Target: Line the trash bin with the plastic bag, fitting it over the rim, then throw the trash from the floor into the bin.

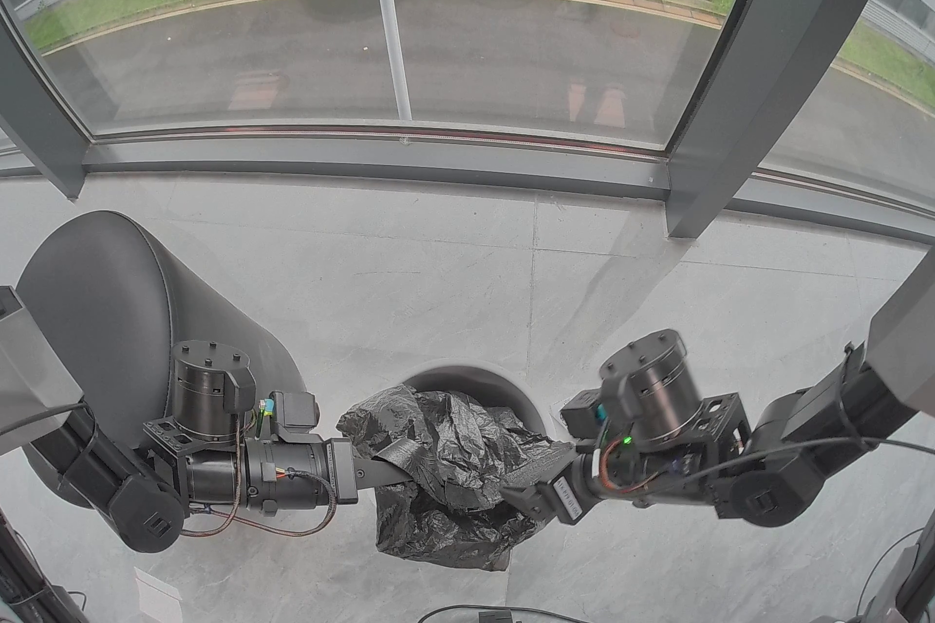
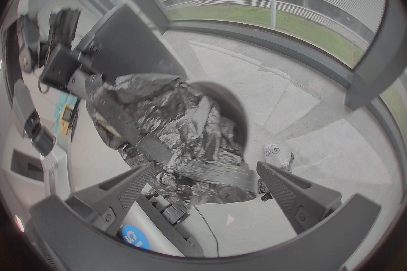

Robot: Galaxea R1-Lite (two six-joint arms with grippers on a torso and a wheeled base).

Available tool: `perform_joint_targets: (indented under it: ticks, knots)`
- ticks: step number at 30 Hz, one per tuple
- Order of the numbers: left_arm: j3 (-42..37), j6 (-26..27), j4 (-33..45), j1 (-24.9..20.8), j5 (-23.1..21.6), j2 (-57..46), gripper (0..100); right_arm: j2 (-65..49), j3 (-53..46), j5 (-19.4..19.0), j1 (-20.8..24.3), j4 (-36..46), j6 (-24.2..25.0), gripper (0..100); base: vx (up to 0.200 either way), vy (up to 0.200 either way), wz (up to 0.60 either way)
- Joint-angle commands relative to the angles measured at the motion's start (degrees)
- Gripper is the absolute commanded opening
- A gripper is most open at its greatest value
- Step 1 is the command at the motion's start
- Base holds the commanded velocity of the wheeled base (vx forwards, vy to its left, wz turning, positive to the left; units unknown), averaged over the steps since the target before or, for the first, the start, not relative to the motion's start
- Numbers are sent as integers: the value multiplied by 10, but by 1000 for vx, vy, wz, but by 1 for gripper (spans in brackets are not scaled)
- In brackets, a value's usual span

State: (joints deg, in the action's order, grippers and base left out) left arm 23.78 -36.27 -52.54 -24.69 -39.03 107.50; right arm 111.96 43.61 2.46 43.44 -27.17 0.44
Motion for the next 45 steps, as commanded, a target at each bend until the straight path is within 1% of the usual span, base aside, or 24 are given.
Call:
perform_joint_targets:
  ticks: [1,2,4,5,8,13,18,25,26,35,42,45]
  knots:
    - [0,0,0,1,0,-4,0,57,26,38,55,-1,-20,100,0,0,0]
    - [0,0,-1,1,0,-4,0,66,30,44,60,-1,-25,100,0,0,0]
    - [0,0,-1,1,0,-4,0,66,30,44,60,-1,-25,100,0,0,0]
    - [0,0,-1,1,0,-4,0,81,36,53,68,-1,-34,100,0,0,0]
    - [1,0,-1,1,0,-4,0,92,42,54,78,1,-35,100,0,0,0]
    - [1,0,0,1,0,-4,0,114,59,57,78,2,-36,100,0,0,0]
    - [0,0,-1,1,0,-8,0,140,88,74,75,3,-38,100,0,0,0]
    - [-2,0,0,1,0,-11,0,166,113,74,61,3,-49,100,0,0,0]
    - [-2,0,-1,1,0,-11,0,172,120,74,58,3,-49,0,0,0,0]
    - [-5,0,0,1,0,-17,0,185,149,76,31,0,-48,0,0,0,0]
    - [-5,6,0,1,5,-13,0,163,148,76,26,0,-48,0,0,0,0]
    - [-5,8,-1,1,12,-11,0,152,151,86,26,0,-49,0,0,0,0]
